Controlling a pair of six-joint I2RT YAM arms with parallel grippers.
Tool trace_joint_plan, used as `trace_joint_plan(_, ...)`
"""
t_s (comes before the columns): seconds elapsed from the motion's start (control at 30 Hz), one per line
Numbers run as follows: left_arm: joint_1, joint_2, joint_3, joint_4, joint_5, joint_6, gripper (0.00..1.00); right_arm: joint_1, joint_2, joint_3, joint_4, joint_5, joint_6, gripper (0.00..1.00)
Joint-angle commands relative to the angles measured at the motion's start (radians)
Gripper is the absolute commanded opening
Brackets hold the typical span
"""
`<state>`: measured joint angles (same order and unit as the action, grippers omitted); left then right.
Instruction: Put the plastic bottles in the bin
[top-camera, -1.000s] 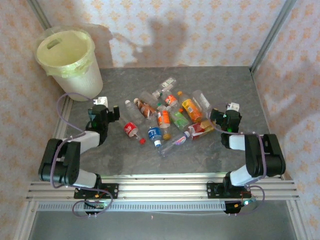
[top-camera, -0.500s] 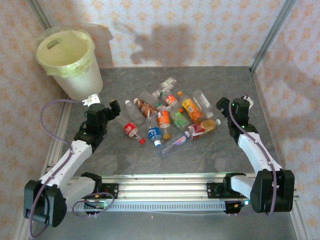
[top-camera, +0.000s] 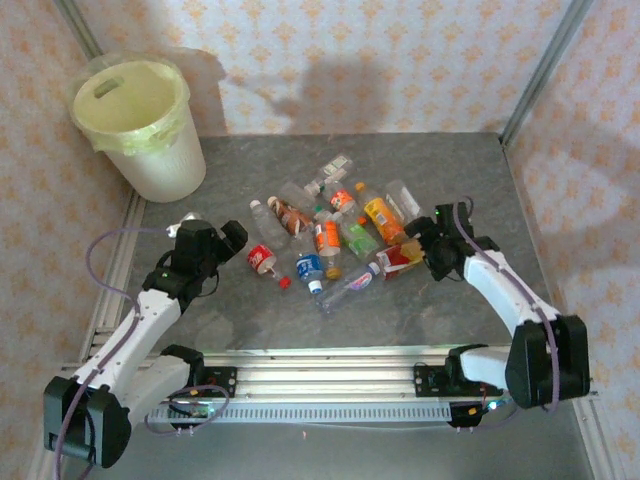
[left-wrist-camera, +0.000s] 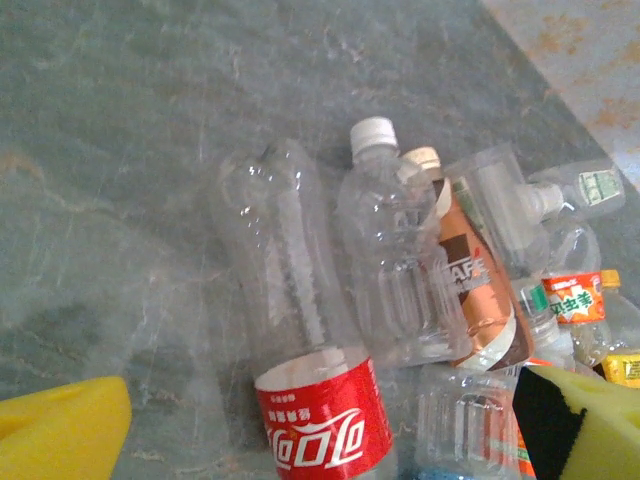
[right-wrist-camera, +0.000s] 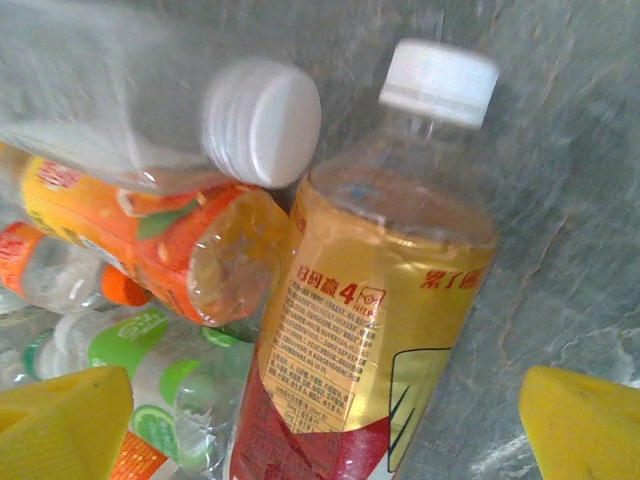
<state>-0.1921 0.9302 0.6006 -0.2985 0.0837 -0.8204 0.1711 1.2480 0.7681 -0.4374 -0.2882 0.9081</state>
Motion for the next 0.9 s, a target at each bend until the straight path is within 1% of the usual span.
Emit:
trace_joint_plan(0.0, -0.001, 0.001, -0.022, -0.025, 0.052, -0.050, 1.00, 0.029, 0.070, 0.038, -0.023, 0.070, 0.099, 0.99)
trace_joint_plan(0.13, -0.002, -0.004, -0.040, 0.014, 0.071, -0.080, 1.00, 0.070, 0.132, 0.044, -0.039, 0.180, 0.125, 1.00)
trace_joint_plan(0.27, -0.003, 0.029, -0.076, 0.113, 0.143, -0.123, 1.00, 0.073, 0.169, 0.045, -0.019, 0.233, 0.127, 0.98)
trace_joint_plan(0.4, -0.005, 0.067, -0.072, 0.157, 0.203, -0.127, 1.00, 0.073, 0.167, 0.025, 0.035, 0.253, 0.130, 0.95)
trace_joint_plan(0.5, -0.017, 0.068, -0.073, 0.218, 0.235, -0.124, 1.00, 0.073, 0.157, -0.022, 0.093, 0.267, 0.153, 0.91)
trace_joint_plan(0.6, -0.038, 0.079, -0.040, 0.245, 0.260, -0.083, 1.00, 0.073, 0.176, -0.029, 0.097, 0.266, 0.137, 0.89)
trace_joint_plan(0.67, -0.058, 0.103, 0.002, 0.240, 0.280, -0.035, 1.00, 0.072, 0.187, -0.029, 0.115, 0.250, 0.132, 0.88)
trace_joint_plan(0.73, -0.083, 0.122, 0.026, 0.253, 0.283, -0.008, 1.00, 0.071, 0.195, -0.043, 0.153, 0.229, 0.161, 0.88)
trace_joint_plan(0.87, -0.142, 0.147, 0.024, 0.360, 0.276, -0.008, 1.00, 0.071, 0.208, -0.088, 0.204, 0.219, 0.238, 0.85)
